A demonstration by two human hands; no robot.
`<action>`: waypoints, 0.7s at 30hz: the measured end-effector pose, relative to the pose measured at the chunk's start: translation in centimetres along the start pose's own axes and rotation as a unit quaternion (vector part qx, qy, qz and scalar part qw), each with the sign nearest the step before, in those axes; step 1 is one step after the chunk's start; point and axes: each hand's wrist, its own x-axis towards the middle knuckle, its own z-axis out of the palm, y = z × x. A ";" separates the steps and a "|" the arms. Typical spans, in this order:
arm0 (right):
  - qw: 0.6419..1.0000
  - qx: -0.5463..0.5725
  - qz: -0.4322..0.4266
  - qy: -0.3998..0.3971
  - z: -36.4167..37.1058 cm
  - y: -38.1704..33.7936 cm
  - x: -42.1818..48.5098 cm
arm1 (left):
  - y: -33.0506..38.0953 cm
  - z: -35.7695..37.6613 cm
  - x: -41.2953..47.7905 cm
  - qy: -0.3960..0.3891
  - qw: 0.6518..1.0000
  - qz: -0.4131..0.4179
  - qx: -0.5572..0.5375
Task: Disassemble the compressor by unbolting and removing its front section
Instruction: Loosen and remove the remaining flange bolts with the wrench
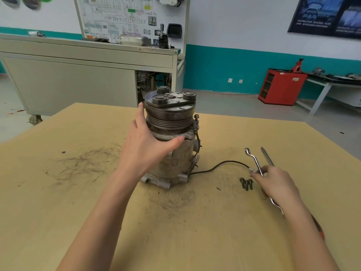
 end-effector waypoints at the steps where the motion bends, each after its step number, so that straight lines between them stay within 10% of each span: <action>1: 1.000 -0.003 0.003 0.012 0.1 0.0 0.1 | 0.0 0.0 -0.1 0.002 1.000 0.003 0.002; 16: 0.999 0.037 -0.007 0.038 -3.6 -1.3 -0.5 | -0.4 0.2 -0.1 0.018 1.000 0.021 -0.010; 21: 0.996 0.037 -0.034 -0.077 -6.1 -1.2 -4.9 | -1.5 -1.2 1.0 -0.051 0.994 0.024 -0.091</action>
